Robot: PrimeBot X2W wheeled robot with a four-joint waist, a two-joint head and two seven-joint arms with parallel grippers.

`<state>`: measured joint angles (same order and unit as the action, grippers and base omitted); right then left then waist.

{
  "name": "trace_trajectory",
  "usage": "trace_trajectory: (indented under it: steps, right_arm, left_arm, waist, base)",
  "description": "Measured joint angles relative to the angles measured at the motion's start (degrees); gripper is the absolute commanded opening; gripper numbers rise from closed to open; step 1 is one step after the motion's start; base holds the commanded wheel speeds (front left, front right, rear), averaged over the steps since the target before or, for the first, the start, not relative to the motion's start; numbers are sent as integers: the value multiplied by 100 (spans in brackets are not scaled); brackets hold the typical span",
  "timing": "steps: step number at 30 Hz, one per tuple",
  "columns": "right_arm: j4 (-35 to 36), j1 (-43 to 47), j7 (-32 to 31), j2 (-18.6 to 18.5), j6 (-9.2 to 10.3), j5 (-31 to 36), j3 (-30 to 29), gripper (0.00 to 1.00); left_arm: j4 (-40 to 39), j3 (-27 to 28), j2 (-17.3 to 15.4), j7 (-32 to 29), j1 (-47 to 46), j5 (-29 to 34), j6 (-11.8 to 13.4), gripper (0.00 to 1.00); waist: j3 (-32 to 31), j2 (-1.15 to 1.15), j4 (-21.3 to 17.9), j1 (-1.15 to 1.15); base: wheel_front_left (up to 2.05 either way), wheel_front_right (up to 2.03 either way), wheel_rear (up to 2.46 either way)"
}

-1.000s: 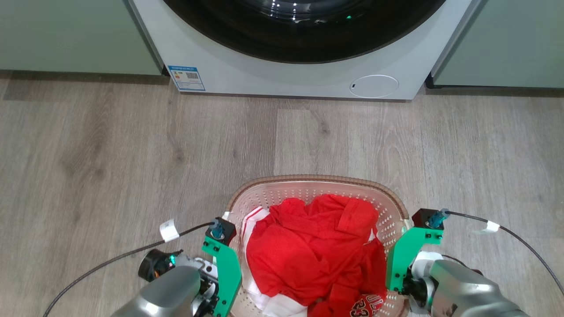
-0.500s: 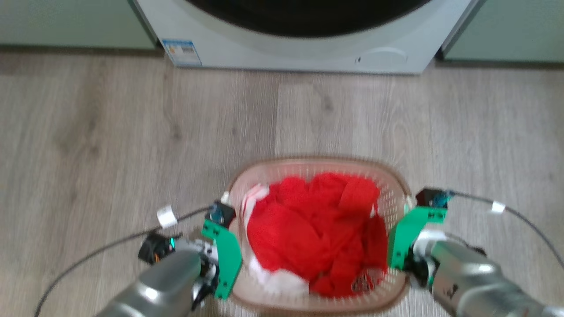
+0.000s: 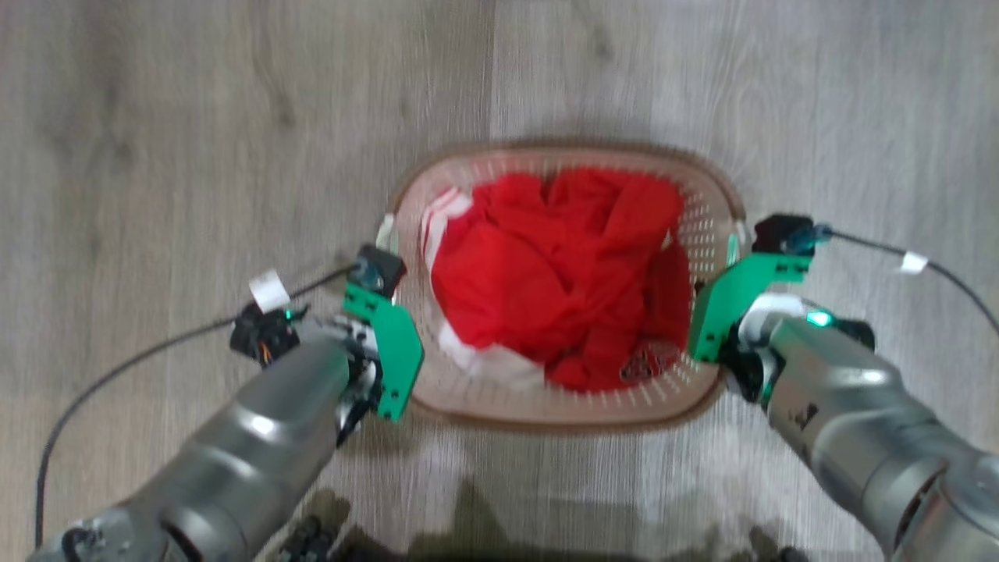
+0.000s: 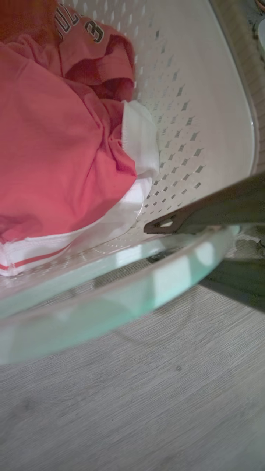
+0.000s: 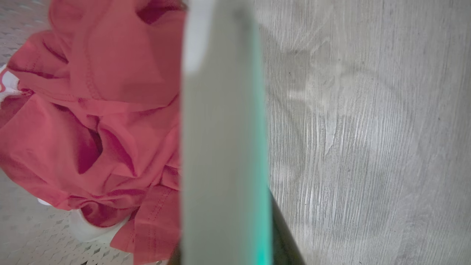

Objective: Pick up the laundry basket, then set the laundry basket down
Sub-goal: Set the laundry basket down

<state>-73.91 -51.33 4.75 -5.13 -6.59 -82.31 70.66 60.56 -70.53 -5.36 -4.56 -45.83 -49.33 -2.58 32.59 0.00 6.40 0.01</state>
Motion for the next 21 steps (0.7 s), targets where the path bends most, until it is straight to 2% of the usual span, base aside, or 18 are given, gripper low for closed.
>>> trace_trajectory:
  steps: [9,21]
  right_arm:
    - [-102,-643,327,4,-5,-76,3,0]
    - [-129,-953,549,-2,-5,7,33,0]
  left_arm:
    - [478,67,172,383,-761,49,-149,0]
    - [546,49,194,702,-1073,49,-71,0]
  waist:
    - [1020,0,11,0]
    - [1709,0,72,0]
  base:
    - [0,0,0]
    - [0,0,0]
